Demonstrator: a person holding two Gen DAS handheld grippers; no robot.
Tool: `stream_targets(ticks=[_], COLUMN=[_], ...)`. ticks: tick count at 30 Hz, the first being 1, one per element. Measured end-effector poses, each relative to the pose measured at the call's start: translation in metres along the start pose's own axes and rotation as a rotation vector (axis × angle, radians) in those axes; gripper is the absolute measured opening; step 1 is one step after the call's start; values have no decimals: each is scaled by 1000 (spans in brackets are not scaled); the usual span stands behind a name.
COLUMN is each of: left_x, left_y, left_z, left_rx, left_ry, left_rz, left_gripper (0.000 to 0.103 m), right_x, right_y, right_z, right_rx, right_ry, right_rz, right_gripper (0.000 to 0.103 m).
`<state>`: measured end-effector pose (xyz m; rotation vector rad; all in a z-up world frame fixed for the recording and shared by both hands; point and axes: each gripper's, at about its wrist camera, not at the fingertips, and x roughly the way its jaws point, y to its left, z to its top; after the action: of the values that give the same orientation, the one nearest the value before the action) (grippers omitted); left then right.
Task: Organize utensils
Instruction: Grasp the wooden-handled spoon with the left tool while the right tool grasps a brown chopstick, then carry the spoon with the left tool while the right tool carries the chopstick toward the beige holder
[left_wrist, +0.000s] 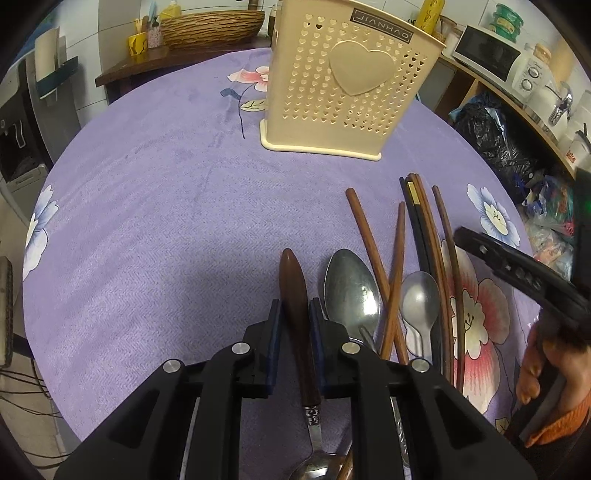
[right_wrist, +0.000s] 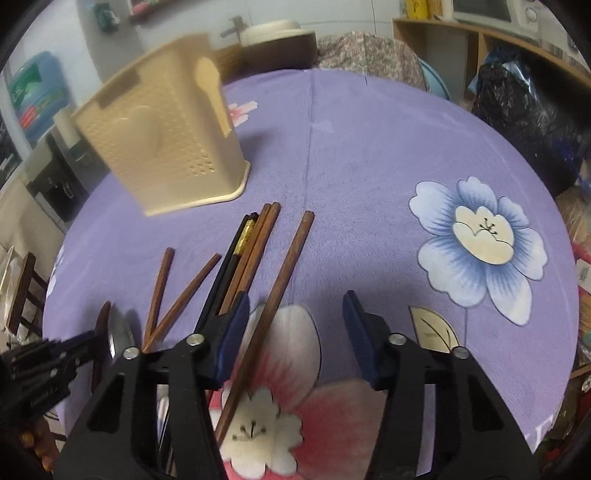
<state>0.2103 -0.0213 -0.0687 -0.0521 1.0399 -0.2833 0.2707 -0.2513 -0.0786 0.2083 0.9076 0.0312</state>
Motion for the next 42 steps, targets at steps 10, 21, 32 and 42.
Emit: stream_targets(ticks=[10, 21, 32, 42], left_x=[8, 10, -88, -111], left_y=[-3, -6, -5, -4], left_z=[12, 17, 21, 25], left_rx=[12, 23, 23, 30], left_ry=[10, -15, -315, -419], left_rz=[20, 34, 41, 82], left_gripper=[16, 16, 16, 15], right_x=[27, 33, -69, -148], right_y=[13, 1, 3, 1], right_z=[28, 38, 37, 32], right_rx=[-13, 39, -24, -102], right_ry=[23, 15, -215, -386], right_rz=[-72, -27, 127, 158], right_gripper=[33, 11, 10, 9])
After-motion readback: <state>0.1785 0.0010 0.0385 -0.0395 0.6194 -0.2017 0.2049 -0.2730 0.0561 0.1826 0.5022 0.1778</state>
